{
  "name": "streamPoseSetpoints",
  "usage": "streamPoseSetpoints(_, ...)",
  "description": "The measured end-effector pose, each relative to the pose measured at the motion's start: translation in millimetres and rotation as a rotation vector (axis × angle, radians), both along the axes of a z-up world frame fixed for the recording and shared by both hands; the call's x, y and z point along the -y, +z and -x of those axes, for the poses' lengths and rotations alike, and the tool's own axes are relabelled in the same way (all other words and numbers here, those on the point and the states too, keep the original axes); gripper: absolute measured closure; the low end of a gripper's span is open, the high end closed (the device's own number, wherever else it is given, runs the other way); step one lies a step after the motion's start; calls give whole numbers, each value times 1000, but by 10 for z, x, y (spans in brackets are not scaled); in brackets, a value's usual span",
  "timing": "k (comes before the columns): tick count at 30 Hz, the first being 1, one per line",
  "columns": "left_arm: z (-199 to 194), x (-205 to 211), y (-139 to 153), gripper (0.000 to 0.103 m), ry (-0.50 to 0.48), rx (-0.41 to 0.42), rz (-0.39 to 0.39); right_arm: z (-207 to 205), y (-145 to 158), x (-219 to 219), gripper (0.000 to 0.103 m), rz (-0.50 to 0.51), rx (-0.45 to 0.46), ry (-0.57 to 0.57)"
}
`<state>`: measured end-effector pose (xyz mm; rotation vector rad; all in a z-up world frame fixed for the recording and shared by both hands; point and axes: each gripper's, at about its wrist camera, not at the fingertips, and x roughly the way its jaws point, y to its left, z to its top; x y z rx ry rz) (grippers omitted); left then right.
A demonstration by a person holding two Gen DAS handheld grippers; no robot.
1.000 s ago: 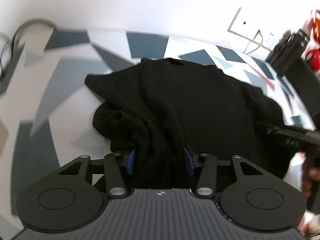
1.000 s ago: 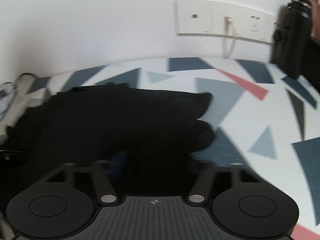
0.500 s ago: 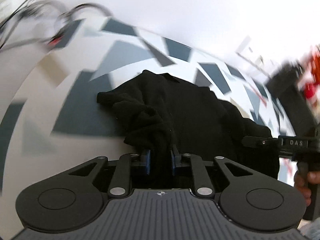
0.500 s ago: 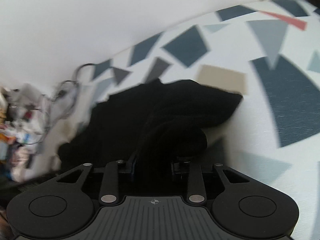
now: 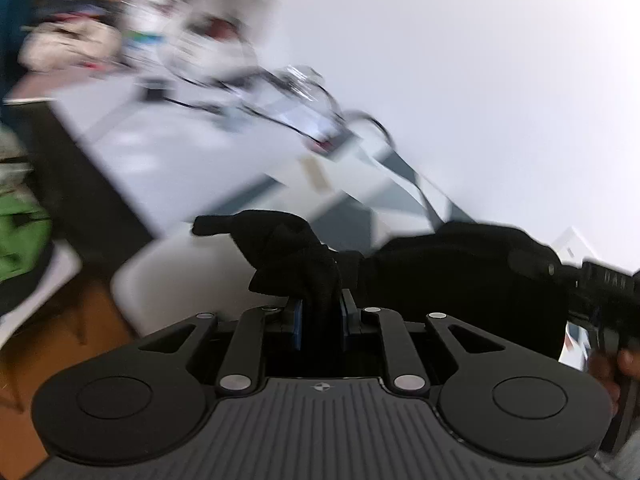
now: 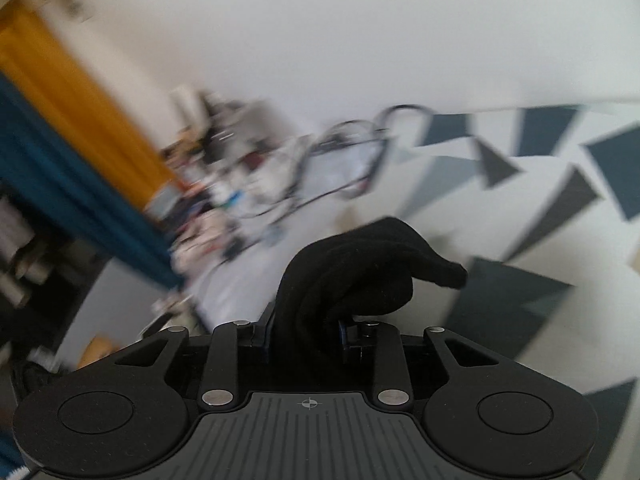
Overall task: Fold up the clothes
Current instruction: 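Close both tools on the folded black garment and lift it, then carry the folded garment with both tools toward the tan chair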
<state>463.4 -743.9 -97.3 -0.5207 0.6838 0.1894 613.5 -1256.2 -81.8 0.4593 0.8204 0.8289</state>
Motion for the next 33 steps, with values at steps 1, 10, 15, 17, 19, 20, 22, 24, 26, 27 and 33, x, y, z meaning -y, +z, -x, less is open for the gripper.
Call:
streamPoseSetpoints(1, 170, -24, 56, 86, 51, 5, -8, 43, 67, -113, 78, 20, 39, 52)
streamPoseSetpoints(10, 1851, -269, 269, 86, 474, -1, -32, 563, 393, -1429, 78, -35, 39, 473)
streamPoseSetpoints(15, 2865, -460, 243, 86, 685, -27, -17, 1221, 514, -2355, 78, -27, 30, 699)
streamPoseSetpoints(17, 3264, -561, 221, 86, 759, -33, -8, 1532, 544, -2690, 78, -15, 29, 764)
streamPoseSetpoints(19, 3649, -665, 194, 86, 825, -40, -8, 1889, 566, -3020, 78, 10, 22, 824)
streamPoseSetpoints(20, 3830, -720, 169, 86, 852, -46, -13, 2068, 578, -3184, 78, 22, 19, 854)
streamPoseSetpoints(22, 4148, -836, 116, 86, 901, -58, -15, 2420, 599, -3498, 78, 49, 15, 911)
streamPoseSetpoints(24, 4406, -950, 65, 86, 928, -48, -6, 2739, 617, -3763, 78, 78, 15, 947)
streamPoseSetpoints(26, 4659, -1064, 34, 86, 955, -40, 1, 3023, 651, -3946, 78, 82, 19, 974)
streamPoseSetpoints(27, 4754, -1120, 41, 86, 974, -47, 5, 3156, 669, -4031, 78, 82, 24, 987)
streamPoseSetpoints(33, 5244, -1447, 45, 86, 1048, -81, 24, 3784, 739, -4523, 78, 83, 17, 1046)
